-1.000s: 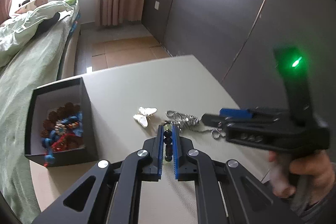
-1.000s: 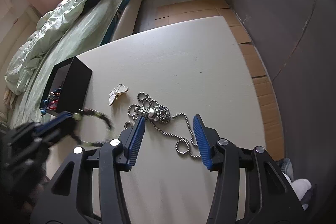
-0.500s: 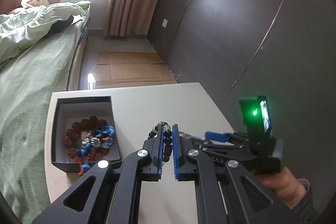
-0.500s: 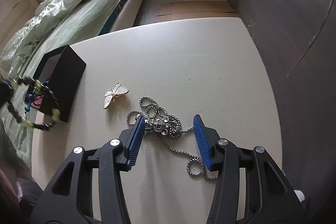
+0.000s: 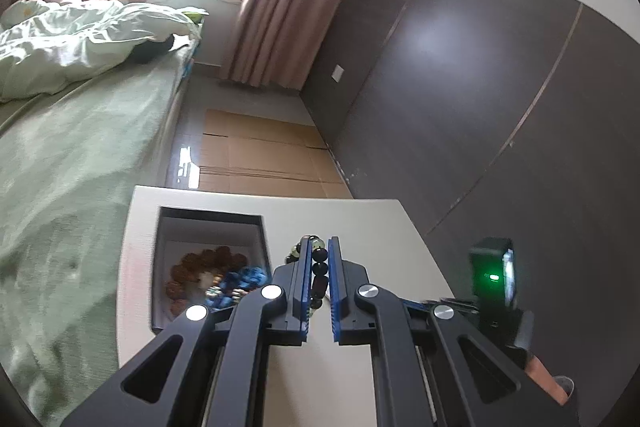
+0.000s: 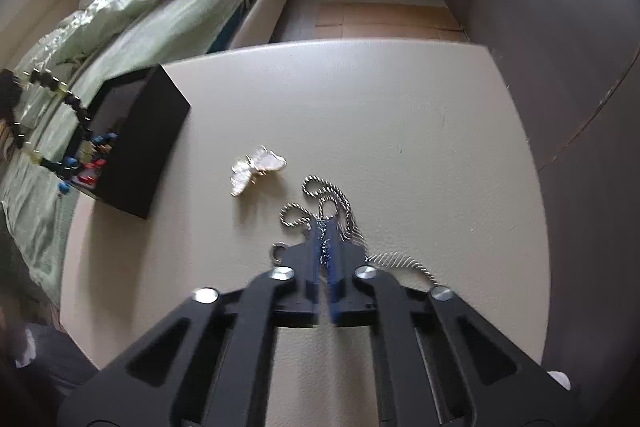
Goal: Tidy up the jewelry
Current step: 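Drop the bead bracelet into the box with left tool while right grasps silver chain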
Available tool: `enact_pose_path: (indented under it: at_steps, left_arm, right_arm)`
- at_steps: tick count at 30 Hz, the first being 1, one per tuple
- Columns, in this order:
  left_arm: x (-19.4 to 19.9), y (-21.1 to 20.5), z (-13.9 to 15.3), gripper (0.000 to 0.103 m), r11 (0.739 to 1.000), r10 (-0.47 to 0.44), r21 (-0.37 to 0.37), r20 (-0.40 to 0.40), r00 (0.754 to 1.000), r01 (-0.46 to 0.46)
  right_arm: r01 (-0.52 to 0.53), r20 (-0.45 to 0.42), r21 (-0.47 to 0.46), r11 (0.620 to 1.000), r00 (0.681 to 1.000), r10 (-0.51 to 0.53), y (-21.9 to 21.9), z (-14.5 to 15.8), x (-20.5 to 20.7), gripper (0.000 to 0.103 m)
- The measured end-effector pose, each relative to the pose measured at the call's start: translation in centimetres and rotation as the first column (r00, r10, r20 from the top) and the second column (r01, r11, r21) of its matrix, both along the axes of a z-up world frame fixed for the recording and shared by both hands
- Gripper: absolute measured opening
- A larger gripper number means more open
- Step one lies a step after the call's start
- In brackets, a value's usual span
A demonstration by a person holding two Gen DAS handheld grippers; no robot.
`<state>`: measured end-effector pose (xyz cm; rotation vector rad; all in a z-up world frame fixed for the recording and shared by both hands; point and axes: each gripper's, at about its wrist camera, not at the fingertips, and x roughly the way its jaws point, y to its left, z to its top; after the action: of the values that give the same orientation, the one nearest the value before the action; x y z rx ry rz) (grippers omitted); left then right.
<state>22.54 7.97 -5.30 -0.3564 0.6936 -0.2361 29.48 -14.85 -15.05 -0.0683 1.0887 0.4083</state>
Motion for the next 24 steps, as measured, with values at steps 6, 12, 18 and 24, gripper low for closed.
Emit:
enact_pose_path:
  at_steps: [6,12,18,24]
  left_arm:
    - [0.5,3.1,-0.5,0.006,0.998,0.058,-0.026,-0.026,0.998,-0.059]
    - [1.5,4.5,-2.4,0.006,0.996,0.085,-0.019,-0.089,0.992,-0.087]
    - [2.0,5.5,-3.5,0.010,0.993,0.104,-0.035,-0.134,0.985,-0.110]
    - [1.3,6.3,-2.7,0.066,0.990,0.128,-0.051,-0.097,0.987,-0.133]
  right_arm:
    - [0.003,0.054,0.031,1.000,0.999,-0.004,0.4,2.4,-0.9,0.004]
    - [0.022,0.109,0.079,0.997,0.994,-0.030,0.8,4.9,-1.4,0.004]
    - [0.030,0.150,0.110,0.993,0.988,-0.047,1.2,7.1,-1.5,0.004]
    - [0.030,0.226,0.153,0.988,0.972,-0.065,1.3,10.7,-2.2,0.004]
